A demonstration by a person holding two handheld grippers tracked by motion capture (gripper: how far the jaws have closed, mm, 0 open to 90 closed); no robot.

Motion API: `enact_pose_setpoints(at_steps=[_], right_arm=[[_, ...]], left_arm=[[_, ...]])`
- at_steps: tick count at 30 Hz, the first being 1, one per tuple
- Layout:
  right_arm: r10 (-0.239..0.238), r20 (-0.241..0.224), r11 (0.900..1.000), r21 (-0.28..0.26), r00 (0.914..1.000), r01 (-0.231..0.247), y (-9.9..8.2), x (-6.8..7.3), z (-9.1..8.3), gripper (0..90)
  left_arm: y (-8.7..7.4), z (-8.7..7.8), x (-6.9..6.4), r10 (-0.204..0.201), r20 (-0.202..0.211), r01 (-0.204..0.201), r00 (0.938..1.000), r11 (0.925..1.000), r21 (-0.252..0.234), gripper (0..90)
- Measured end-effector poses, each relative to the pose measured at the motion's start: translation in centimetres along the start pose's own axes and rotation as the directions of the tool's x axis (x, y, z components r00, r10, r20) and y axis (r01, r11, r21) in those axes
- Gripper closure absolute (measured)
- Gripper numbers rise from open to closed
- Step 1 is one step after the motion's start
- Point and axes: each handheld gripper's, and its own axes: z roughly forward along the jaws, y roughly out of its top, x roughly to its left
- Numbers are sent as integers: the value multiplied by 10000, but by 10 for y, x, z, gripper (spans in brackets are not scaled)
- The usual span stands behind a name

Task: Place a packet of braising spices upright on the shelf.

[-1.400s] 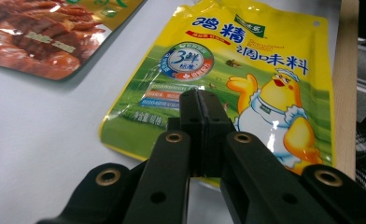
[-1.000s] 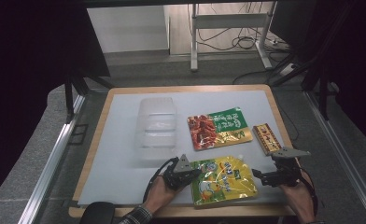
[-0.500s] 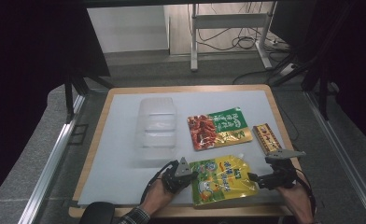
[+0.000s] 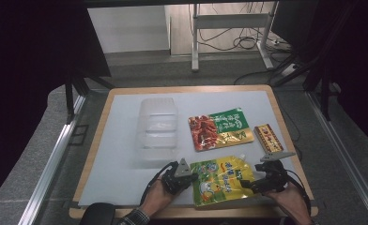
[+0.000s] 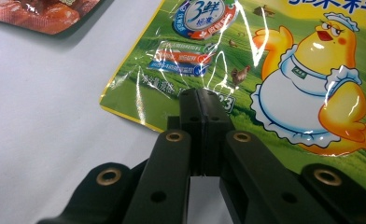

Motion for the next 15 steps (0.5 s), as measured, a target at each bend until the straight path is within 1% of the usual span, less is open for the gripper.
enact_pose_setpoints(at_steps=[3, 5, 6, 7, 8, 9, 10, 12, 13, 14, 15], right_arm=[[197, -346, 9996, 217, 9992, -190, 1, 2, 2, 0], [364, -466, 9985, 419, 9982, -345, 1, 3, 5, 2], [430, -564, 9976, 563, 9975, -398, 1, 3, 7, 10], [515, -608, 9962, 730, 9968, -470, 1, 5, 11, 49], [515, -608, 9962, 730, 9968, -470, 1, 5, 11, 49], [524, -629, 9961, 746, 9966, -477, 1, 6, 12, 79], [538, -749, 9962, 728, 9957, -483, 2, 6, 12, 108], [546, -973, 9974, 517, 9938, -497, 3, 7, 12, 182], [675, -1063, 9972, 406, 9920, -635, 5, 7, 13, 248], [675, -1063, 9972, 406, 9920, -635, 5, 7, 13, 248], [809, -1104, 9960, 455, 9906, -762, 5, 5, 14, 311]], left_arm=[[0, 0, 0, -17, -6, 17, 10000, 10000, -2, 900], [0, 0, 0, -22, 6, 22, 10000, 10000, 0, 900], [0, 0, 0, -23, 9, 23, 10000, 10000, 1, 900], [0, 0, 0, -50, 26, 51, 10000, 10000, -10, 900], [0, 0, 0, -53, 22, 53, 10000, 10000, -19, 900], [0, 0, 0, -59, 24, 59, 10000, 10000, -23, 900], [0, 0, 0, -62, 24, 62, 10000, 10000, -27, 900], [0, 0, 1, -71, 28, 71, 10000, 10000, -34, 900], [0, 0, 0, -62, 26, 62, 10000, 10000, -41, 900], [0, 0, 0, -62, 26, 62, 10000, 10000, -41, 900], [-1, 0, 1, -67, 30, 67, 10000, 10000, -53, 900]])
